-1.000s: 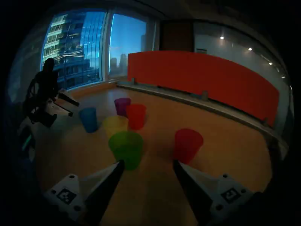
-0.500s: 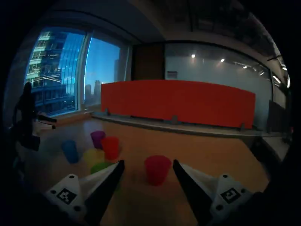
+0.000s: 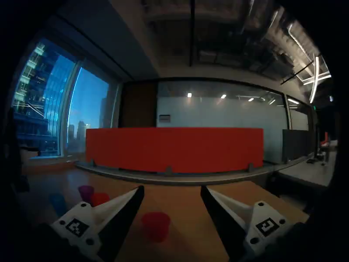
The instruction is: Pour water
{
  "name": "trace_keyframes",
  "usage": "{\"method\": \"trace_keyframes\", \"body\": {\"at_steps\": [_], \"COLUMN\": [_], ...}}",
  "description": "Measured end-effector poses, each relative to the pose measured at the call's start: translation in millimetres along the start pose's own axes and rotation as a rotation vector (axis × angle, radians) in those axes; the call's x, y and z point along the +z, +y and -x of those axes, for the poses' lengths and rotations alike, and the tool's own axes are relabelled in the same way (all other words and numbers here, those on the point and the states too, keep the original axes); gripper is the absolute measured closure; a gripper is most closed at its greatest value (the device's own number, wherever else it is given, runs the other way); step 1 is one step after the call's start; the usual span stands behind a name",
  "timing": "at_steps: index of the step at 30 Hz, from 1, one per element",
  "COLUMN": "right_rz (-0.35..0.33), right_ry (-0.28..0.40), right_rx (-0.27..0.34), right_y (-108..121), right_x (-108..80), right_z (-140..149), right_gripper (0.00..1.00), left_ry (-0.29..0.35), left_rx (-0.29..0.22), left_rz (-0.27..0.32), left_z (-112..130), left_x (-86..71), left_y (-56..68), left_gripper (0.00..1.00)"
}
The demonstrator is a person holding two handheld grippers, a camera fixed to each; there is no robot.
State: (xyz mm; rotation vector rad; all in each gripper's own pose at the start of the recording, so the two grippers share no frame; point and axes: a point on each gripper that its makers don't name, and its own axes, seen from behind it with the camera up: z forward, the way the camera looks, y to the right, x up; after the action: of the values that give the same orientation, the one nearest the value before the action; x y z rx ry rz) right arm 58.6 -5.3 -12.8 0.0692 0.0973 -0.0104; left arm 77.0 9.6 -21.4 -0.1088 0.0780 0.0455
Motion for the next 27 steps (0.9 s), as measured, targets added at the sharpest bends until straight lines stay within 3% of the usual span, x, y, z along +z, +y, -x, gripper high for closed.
{"method": "trace_keyframes", "body": {"at_steps": [8,20,27], "right_rz": [0.048,0.106,0.108], "right_ry": [0.027,0.009,-0.019], "right_rx": [0.024,0.012,0.028], "right_y": [-3,7,10], "right_x": [0.8,1.8,2.4], "right_z": [6,47,64], "right_gripper": [0.00,0.00,0.00], "left_ry": [0.011,-0.020,-0.027], "left_rx": [0.025,-0.008,-0.011], "left_rz": [-0.031,-0.047,-0.040], "left_z": [11,39,45], "left_x": [-4.2,-9.3,-8.4], "left_y": [0.6,-5.7,-2.1], "left_gripper": [0.04,0.04,0.04]}}
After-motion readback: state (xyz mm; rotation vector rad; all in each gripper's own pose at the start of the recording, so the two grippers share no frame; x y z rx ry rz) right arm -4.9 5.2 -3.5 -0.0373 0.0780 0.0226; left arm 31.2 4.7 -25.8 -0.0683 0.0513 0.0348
